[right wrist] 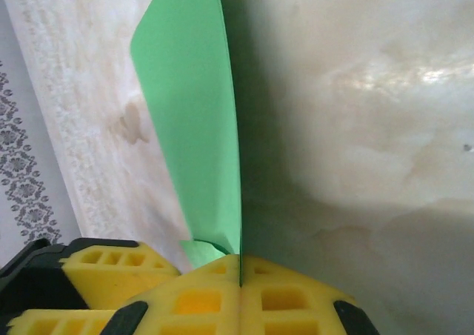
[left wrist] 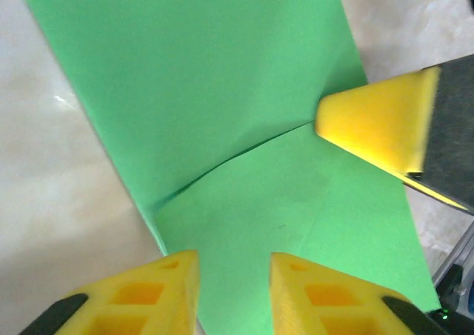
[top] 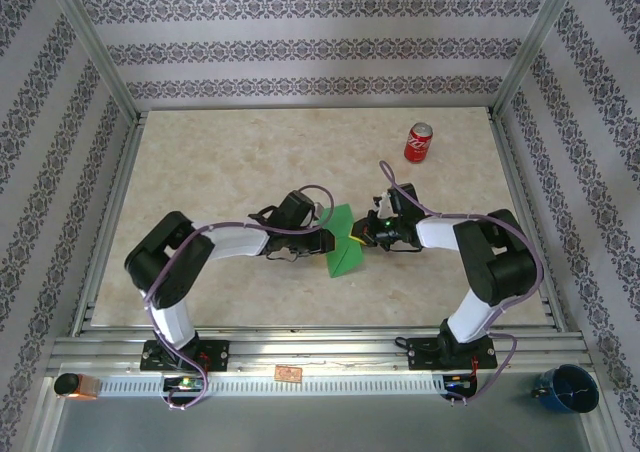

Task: Fold a paper plane with a square sheet of paper (pick it up from the middle)
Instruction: Turn over the paper at the center of the table.

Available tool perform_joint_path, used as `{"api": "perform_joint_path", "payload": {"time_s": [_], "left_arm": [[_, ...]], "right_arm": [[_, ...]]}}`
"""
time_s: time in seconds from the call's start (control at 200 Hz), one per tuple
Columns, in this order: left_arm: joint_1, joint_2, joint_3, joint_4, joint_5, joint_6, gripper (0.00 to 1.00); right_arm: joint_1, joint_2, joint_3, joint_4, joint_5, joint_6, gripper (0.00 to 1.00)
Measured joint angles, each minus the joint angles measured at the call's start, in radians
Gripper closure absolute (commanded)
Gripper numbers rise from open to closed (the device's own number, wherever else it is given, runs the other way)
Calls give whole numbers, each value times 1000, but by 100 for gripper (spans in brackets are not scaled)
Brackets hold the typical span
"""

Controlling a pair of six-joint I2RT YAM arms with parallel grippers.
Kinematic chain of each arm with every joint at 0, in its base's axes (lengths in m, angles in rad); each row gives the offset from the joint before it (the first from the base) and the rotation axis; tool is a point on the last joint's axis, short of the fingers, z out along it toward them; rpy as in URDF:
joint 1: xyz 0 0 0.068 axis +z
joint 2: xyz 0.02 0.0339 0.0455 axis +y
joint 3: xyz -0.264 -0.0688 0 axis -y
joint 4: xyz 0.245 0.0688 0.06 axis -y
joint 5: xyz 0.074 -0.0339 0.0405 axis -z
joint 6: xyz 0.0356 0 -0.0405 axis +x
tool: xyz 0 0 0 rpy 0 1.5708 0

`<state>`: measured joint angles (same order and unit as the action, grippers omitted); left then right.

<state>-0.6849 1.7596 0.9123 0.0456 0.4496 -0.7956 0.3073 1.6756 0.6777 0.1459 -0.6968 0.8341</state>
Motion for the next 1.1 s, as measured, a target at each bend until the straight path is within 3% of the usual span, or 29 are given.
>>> {"api": "perform_joint_path", "payload": {"time_s": [0.285, 0.485, 0.689, 0.994, 1.104], "left_arm": [[0, -174, -14, 0, -126, 52, 51], [6, -282, -47, -14, -214, 97, 32], [11, -393, -86, -36, -307, 144, 0], [25, -502, -139, -96, -467, 167, 0], [32, -540, -156, -154, -535, 118, 1]], "right_arm": [[3, -154, 50, -163, 68, -115, 98], [52, -246, 158, -390, 255, -245, 98], [114, -322, 249, -583, 492, -366, 96], [253, -354, 323, -748, 946, -528, 97], [318, -330, 336, -765, 1102, -571, 98]]}}
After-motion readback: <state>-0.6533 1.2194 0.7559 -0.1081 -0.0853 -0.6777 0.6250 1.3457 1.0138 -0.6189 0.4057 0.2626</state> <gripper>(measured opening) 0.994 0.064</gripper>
